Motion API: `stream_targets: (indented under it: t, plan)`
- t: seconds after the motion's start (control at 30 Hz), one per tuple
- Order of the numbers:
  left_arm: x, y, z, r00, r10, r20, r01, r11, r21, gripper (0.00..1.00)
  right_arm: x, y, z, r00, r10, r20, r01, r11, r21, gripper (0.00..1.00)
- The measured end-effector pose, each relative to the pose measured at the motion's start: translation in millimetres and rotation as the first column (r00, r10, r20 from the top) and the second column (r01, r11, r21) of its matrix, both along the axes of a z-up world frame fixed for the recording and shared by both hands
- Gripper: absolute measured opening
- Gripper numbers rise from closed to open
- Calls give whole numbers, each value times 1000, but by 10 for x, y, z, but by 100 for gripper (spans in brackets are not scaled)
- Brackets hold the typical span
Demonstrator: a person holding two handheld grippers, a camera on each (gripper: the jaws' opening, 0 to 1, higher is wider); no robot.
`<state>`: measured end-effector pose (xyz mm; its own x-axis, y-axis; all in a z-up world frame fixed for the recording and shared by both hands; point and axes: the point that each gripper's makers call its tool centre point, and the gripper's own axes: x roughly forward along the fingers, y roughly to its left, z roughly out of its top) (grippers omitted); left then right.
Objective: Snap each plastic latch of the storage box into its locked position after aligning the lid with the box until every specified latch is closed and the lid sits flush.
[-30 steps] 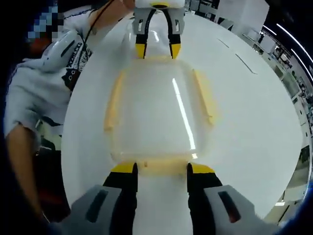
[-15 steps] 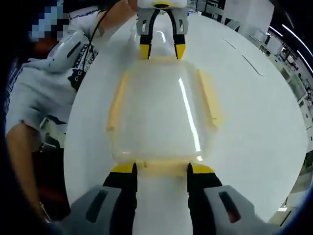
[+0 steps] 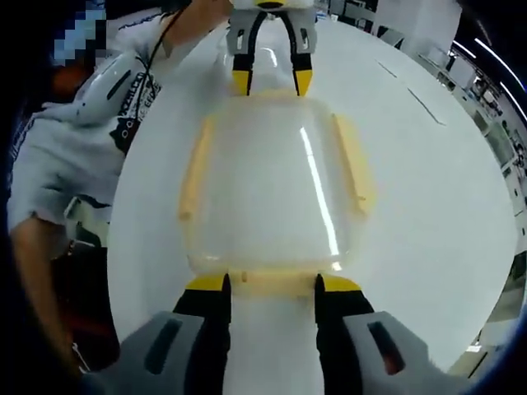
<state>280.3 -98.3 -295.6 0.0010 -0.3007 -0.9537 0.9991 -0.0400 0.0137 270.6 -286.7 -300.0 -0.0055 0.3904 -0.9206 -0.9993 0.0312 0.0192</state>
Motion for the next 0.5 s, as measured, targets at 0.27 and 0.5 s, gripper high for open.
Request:
stream_targets:
  t: [0.27,0.5]
  plan:
    - [15,7,-9,1000,1,0,-1,1000,7,42,42,-30,10,1000,3,-5,-3,1000,-15,38]
    - [27,13,-16,1000,-2,-1,2,1000,28,41,40,-18,7,1000,-6,-1,6,999,-48,38]
